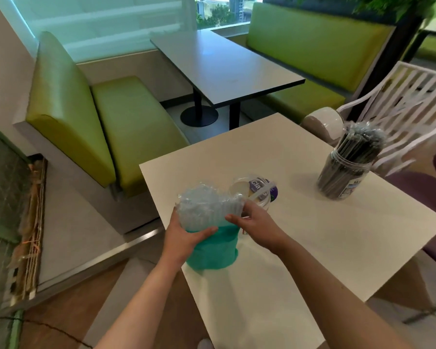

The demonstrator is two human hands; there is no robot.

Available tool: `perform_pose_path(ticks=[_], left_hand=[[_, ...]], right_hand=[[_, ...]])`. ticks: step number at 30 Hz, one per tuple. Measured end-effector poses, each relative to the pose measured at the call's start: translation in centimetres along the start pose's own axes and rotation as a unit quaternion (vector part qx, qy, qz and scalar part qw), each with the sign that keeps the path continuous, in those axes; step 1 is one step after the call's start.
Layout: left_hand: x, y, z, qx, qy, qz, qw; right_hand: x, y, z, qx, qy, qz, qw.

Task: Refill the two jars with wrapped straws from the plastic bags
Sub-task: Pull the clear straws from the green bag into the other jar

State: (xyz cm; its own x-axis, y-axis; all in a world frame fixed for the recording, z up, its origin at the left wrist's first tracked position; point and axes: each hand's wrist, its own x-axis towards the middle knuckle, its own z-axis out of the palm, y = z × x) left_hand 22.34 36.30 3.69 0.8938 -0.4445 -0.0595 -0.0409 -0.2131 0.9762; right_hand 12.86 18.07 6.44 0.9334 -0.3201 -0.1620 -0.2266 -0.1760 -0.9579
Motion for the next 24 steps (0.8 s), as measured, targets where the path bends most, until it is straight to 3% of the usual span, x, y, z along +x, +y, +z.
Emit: perform_pose_path(ticks=[6, 14, 24], left_hand=[[1.6, 0.1, -0.1, 0.028, -0.018, 0.026, 0.999], [3.5, -0.1, -0.7, 0.031, 0.002, 0.047, 0.998], [2.9, 0.9, -0.3, 0.006, -0.021, 0.059, 0.998]], right_hand=[[0.4, -0.8, 1.7, -0.041, 0.082, 0.010, 0.996], [0.7, -1.3, 3.2, 0.010, 0.161, -0.009, 0.987], [1.7, -1.4, 4.5, -0.017, 0.112, 0.010, 0.994]])
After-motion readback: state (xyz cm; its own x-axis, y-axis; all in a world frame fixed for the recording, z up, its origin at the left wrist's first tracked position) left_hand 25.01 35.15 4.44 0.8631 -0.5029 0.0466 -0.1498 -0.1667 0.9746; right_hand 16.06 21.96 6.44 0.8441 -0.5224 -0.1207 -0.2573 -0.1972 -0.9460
